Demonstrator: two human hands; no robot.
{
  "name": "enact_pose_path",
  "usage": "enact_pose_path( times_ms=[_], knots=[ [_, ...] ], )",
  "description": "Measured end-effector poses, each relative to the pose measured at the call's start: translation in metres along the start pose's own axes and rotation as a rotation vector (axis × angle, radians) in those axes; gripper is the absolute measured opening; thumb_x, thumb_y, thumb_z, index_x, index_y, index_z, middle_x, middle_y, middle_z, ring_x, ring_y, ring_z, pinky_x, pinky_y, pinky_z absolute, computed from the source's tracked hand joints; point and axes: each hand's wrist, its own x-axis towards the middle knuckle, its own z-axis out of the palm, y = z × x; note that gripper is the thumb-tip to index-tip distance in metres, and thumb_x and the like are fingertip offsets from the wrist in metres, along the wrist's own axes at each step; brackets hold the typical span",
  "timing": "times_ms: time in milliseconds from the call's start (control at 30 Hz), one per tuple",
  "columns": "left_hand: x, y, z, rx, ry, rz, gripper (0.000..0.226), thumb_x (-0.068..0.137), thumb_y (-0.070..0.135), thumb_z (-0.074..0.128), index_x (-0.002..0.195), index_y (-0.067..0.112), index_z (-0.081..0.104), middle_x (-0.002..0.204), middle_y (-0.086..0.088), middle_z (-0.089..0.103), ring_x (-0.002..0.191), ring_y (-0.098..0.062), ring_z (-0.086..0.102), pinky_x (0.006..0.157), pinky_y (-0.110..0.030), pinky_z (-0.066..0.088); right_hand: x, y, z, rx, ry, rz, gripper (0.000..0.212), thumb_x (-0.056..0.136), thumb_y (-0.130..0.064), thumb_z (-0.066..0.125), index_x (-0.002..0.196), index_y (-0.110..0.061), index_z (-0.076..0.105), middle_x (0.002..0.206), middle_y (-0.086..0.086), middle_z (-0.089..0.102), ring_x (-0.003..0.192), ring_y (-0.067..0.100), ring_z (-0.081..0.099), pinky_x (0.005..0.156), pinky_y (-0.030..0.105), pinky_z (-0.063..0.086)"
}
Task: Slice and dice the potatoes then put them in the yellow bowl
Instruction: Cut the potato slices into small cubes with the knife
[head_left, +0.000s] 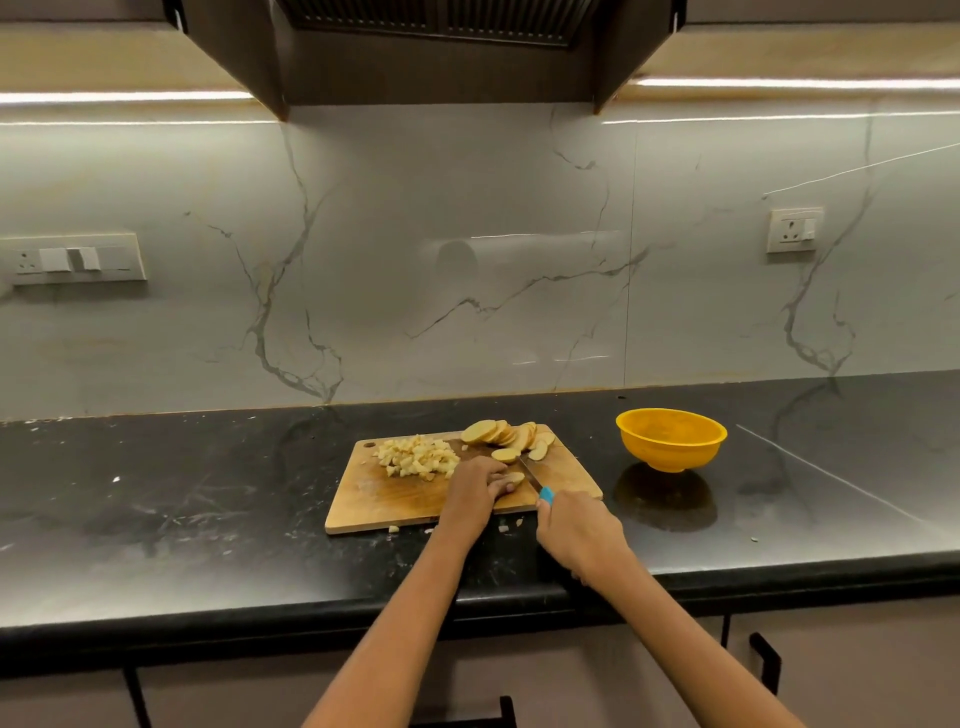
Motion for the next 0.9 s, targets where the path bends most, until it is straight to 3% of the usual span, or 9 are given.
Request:
enact_pose_path(
  times_ms=[167, 400, 467, 533, 600, 700, 900],
  knots=[
    [0.000, 0.000, -0.001, -0.021, -0.026, 0.016, 0.019, 0.090, 0.016, 0.059, 0.103, 0.009, 0.070, 0.100, -0.005, 0.071, 0.091, -0.010, 0.062, 0.086, -0.023, 0.047, -0.004, -0.008, -0.001, -0.042, -0.026, 0.024, 0.039, 0.101, -0.035, 0.037, 0.114, -0.004, 0.058, 0.109, 0.010, 0.065, 0.098, 0.023, 0.063, 0.079, 0.031, 0.048],
    [0.001, 0.001, -0.002, 0.052, -0.051, 0.010, 0.024, 0.090, 0.022, 0.059, 0.108, 0.009, 0.069, 0.106, -0.005, 0.069, 0.098, -0.013, 0.062, 0.090, -0.027, 0.047, -0.007, -0.015, -0.006, -0.049, -0.095, 0.074, 0.039, 0.101, -0.035, 0.036, 0.115, -0.005, 0.057, 0.111, 0.011, 0.064, 0.099, 0.024, 0.064, 0.083, 0.033, 0.050],
    [0.002, 0.002, -0.003, 0.060, -0.074, 0.006, 0.023, 0.090, 0.022, 0.059, 0.106, 0.009, 0.070, 0.104, -0.006, 0.070, 0.096, -0.015, 0.062, 0.089, -0.029, 0.047, -0.005, -0.017, -0.009, -0.031, -0.165, 0.094, 0.034, 0.101, -0.032, 0.038, 0.106, -0.004, 0.057, 0.104, 0.011, 0.064, 0.099, 0.026, 0.065, 0.085, 0.034, 0.052],
    [0.004, 0.004, -0.006, 0.082, -0.100, 0.005, 0.022, 0.090, 0.021, 0.059, 0.103, 0.008, 0.071, 0.101, -0.008, 0.071, 0.094, -0.017, 0.063, 0.087, -0.031, 0.048, 0.002, -0.022, -0.011, -0.041, -0.228, 0.094, 0.026, 0.099, -0.025, 0.040, 0.088, -0.006, 0.053, 0.089, 0.009, 0.061, 0.098, 0.029, 0.065, 0.076, 0.033, 0.051],
    [0.004, 0.005, -0.006, 0.087, -0.100, 0.001, 0.022, 0.090, 0.021, 0.060, 0.101, 0.008, 0.072, 0.099, -0.008, 0.071, 0.091, -0.017, 0.063, 0.086, -0.031, 0.048, 0.007, -0.028, -0.011, -0.096, -0.270, 0.050, 0.024, 0.098, -0.022, 0.040, 0.099, -0.004, 0.057, 0.101, 0.012, 0.063, 0.102, 0.030, 0.063, 0.072, 0.032, 0.046],
    [0.002, 0.007, -0.007, 0.090, -0.083, 0.002, 0.021, 0.089, 0.022, 0.061, 0.097, 0.007, 0.073, 0.094, -0.007, 0.072, 0.087, -0.016, 0.064, 0.084, -0.031, 0.050, 0.005, -0.034, -0.010, -0.178, -0.265, 0.027, 0.032, 0.097, -0.018, 0.039, 0.121, -0.004, 0.055, 0.123, 0.013, 0.058, 0.112, 0.030, 0.057, 0.082, 0.034, 0.045],
    [-0.002, 0.005, -0.005, 0.059, -0.059, -0.013, 0.021, 0.089, 0.023, 0.061, 0.098, 0.008, 0.073, 0.094, -0.006, 0.072, 0.088, -0.014, 0.065, 0.085, -0.029, 0.050, -0.028, -0.020, -0.005, -0.321, -0.067, -0.001, 0.027, 0.099, -0.020, 0.046, 0.120, -0.005, 0.055, 0.117, 0.009, 0.063, 0.105, 0.023, 0.063, 0.082, 0.030, 0.050]
  ],
)
